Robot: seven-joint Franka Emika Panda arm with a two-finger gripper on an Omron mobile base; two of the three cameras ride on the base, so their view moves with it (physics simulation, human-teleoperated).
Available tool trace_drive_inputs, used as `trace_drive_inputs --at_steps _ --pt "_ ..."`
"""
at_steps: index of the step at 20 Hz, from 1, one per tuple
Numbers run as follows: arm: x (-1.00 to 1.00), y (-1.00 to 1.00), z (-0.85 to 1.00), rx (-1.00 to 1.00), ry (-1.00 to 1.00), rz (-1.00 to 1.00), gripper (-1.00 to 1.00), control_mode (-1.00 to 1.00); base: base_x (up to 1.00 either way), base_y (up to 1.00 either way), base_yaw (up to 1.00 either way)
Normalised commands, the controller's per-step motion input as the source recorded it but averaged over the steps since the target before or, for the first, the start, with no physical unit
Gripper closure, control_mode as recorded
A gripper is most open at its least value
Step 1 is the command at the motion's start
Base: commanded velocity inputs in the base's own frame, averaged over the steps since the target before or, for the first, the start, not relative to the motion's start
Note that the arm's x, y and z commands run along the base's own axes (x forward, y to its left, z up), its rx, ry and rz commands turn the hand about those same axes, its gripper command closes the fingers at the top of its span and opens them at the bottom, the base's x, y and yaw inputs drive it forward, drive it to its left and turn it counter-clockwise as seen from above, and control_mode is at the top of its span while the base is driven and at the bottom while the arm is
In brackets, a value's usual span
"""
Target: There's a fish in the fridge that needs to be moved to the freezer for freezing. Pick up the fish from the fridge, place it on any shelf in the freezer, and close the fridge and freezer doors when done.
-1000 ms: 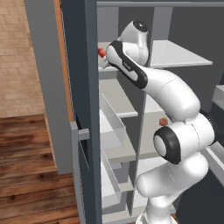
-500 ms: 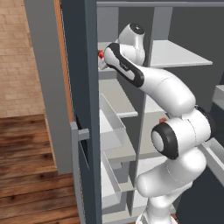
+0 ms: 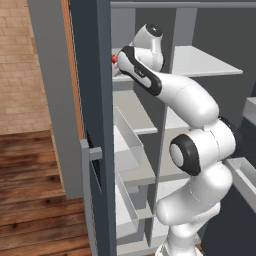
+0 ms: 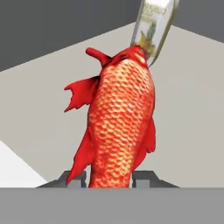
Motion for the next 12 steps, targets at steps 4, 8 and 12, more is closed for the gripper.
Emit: trace_drive_inputs --at_steps 4,8,12 --pt "0.36 0.15 -0.16 0.0 0.0 0.0 -1.0 -1.0 0.0 0.0 0.0" --pt "0.26 0.07 -0.12 0.0 0.0 0.0 -1.0 -1.0 0.0 0.0 0.0" --pt "0.03 0.03 -0.03 0.0 0.0 0.0 -1.0 -1.0 0.0 0.0 0.0"
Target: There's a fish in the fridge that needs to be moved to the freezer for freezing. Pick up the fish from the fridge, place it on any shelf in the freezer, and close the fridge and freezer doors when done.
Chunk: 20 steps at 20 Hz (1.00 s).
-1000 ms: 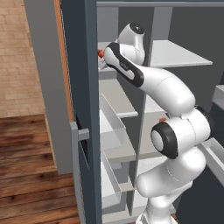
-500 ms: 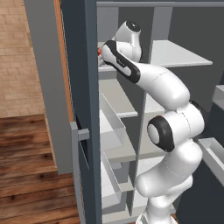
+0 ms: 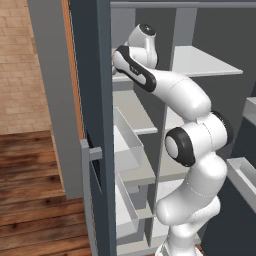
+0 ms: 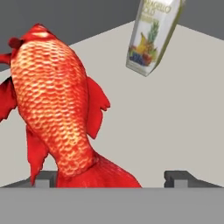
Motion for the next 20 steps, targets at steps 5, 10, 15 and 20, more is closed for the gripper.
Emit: trace_drive_inputs --at_steps 5,10,15,20 --pt "-0.06 0.0 0.0 0.0 0.0 0.0 -1.0 -1.0 0.0 0.0 0.0" --pt "-0.26 0.0 0.07 0.0 0.0 0.0 -1.0 -1.0 0.0 0.0 0.0" --pt "-0.51 0.0 0.08 0.0 0.0 0.0 -1.0 -1.0 0.0 0.0 0.0" --pt "-0.18 -0.03 0.0 0.0 0.01 -0.01 -1.0 -1.0 0.0 0.0 0.0"
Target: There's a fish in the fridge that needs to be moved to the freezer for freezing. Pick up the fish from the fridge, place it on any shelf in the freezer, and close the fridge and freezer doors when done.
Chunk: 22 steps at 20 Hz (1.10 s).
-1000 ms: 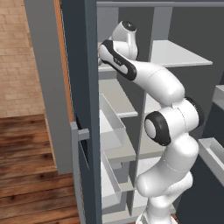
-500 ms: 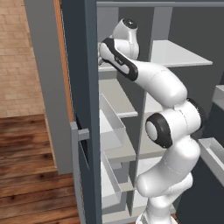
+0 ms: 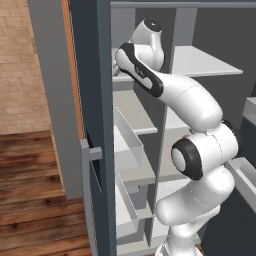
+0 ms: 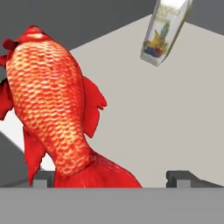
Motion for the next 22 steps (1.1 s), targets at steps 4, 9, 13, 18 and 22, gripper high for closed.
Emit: trace_drive_inputs --at_steps 4,9,13,18,22 --pt "0.76 0.0 -0.5 -0.01 0.02 0.0 -1.0 -1.0 0.0 0.0 0.0" --pt "1.0 0.0 -0.71 0.0 -0.04 0.0 -1.0 -1.0 0.0 0.0 0.0" --pt "0.78 0.0 -0.51 0.0 0.07 0.0 -1.0 -1.0 0.0 0.0 0.0" --pt "0.29 0.25 -0.28 -0.02 0.28 0.0 -1.0 -1.0 0.0 0.0 0.0" --pt "-0.54 0.38 -0.75 -0.13 0.59 0.05 -1.0 -1.0 0.0 0.0 0.0"
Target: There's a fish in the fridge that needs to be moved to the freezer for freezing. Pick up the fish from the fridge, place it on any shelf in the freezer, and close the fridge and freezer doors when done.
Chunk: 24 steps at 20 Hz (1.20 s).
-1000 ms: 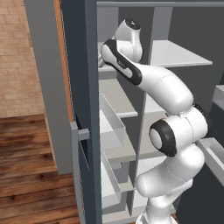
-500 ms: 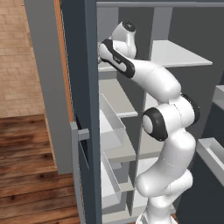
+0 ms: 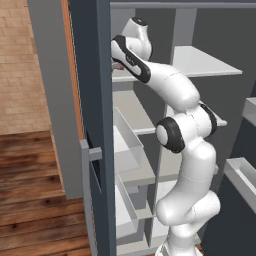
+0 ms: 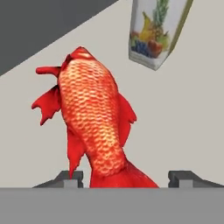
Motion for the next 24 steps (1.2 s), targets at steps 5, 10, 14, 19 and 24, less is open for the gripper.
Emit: trace_drive_inputs --at_steps 5,10,14,19,24 --pt "-0.33 0.19 -0.19 -0.05 0.2 0.07 -1.0 -1.0 0.0 0.0 0.0" --pt "-0.8 0.0 -0.19 0.0 -0.04 0.08 -1.0 -1.0 0.0 0.0 0.0" --pt "-0.75 0.0 0.0 0.0 -0.22 0.04 -1.0 -1.0 0.0 0.0 0.0" --pt "-0.46 0.0 0.0 0.0 -0.24 0.0 -1.0 -1.0 0.0 0.0 0.0" --pt "0.0 -0.01 0.0 0.0 -0.09 0.0 -1.0 -1.0 0.0 0.0 0.0"
